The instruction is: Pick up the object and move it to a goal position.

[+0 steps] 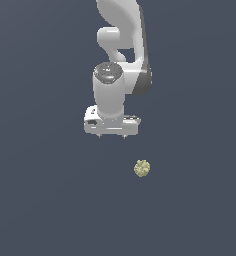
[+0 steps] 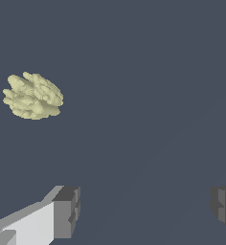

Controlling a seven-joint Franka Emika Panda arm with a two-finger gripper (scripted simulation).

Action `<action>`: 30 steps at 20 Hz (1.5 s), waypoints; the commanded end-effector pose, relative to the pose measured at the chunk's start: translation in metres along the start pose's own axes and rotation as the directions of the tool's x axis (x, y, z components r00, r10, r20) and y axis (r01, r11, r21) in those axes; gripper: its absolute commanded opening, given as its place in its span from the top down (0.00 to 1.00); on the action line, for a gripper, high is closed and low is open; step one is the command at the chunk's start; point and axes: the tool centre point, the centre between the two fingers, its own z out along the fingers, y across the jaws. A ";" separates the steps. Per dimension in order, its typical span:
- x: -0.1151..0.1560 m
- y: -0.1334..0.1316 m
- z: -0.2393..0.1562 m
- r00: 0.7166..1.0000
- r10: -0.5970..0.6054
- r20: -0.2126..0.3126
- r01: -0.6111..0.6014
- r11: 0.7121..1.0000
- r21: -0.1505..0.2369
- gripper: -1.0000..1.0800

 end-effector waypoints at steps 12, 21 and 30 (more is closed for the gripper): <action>-0.003 -0.029 0.005 0.998 -0.064 0.022 0.063 0.998 0.016 0.04; 0.006 -0.037 0.010 0.993 -0.119 0.018 0.119 0.993 0.012 0.04; 0.039 -0.073 0.029 0.943 -0.332 0.003 0.332 0.943 0.002 0.04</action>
